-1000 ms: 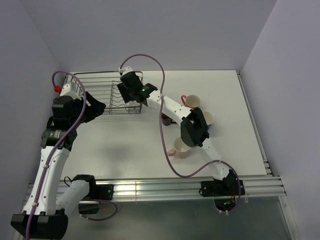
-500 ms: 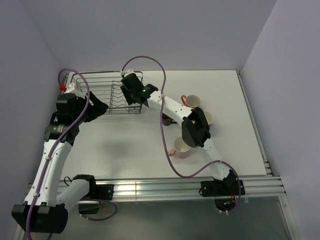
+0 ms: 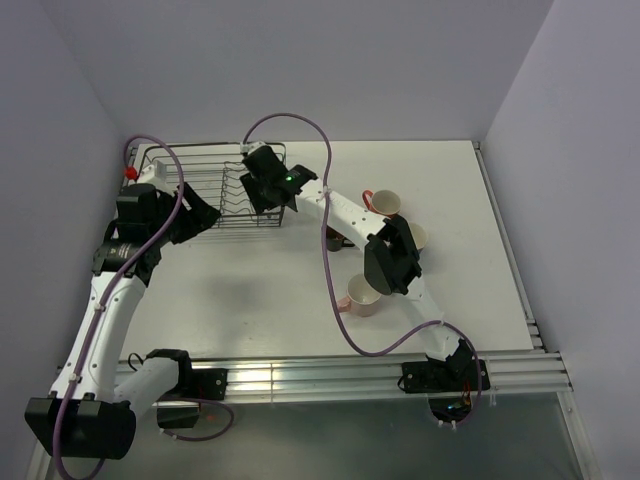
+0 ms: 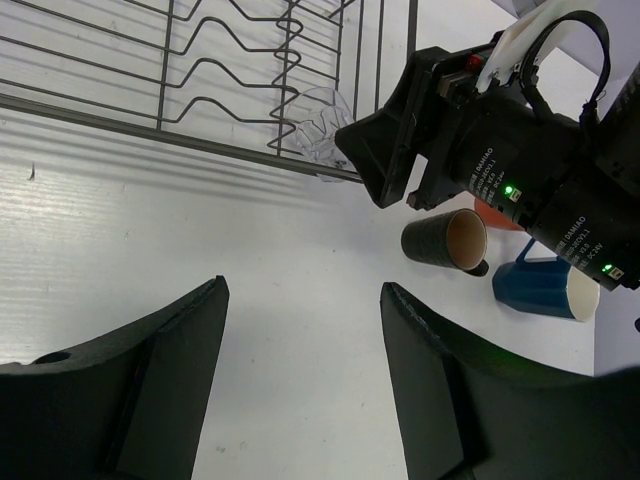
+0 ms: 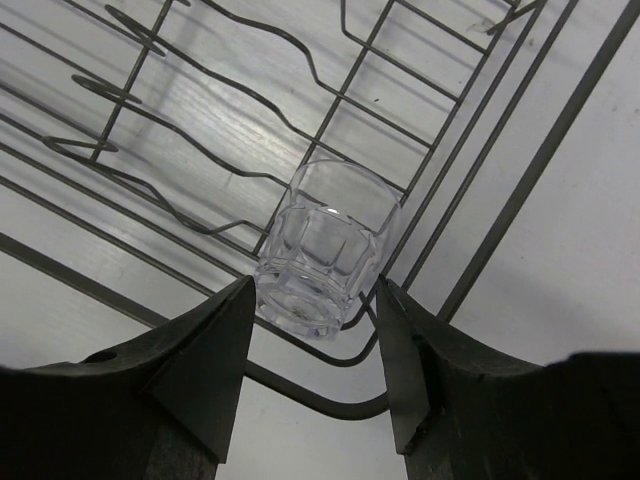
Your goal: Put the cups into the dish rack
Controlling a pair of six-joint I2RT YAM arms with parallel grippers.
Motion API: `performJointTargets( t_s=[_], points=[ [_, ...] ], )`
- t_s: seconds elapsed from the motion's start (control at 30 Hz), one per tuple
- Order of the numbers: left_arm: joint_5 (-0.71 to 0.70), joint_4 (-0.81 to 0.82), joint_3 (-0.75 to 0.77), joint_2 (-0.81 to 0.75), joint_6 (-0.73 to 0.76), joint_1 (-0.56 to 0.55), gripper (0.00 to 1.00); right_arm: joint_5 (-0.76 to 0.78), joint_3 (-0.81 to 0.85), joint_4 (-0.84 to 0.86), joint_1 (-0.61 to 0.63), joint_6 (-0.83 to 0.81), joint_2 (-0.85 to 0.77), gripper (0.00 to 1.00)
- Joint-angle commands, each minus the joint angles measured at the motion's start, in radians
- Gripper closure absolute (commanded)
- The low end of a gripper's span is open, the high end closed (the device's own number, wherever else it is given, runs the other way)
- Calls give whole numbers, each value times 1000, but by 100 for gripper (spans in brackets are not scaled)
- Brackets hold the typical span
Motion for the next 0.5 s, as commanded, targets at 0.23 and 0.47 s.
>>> performJointTargets(
  t_s=[0.23, 0.47],
  points=[
    [25, 46, -16, -2, 26, -2, 31, -76, -42, 87, 15, -30, -73, 41],
    [21, 49, -21, -3, 27, -2, 31, -69, -85, 182, 21, -48, -108, 41]
  ],
)
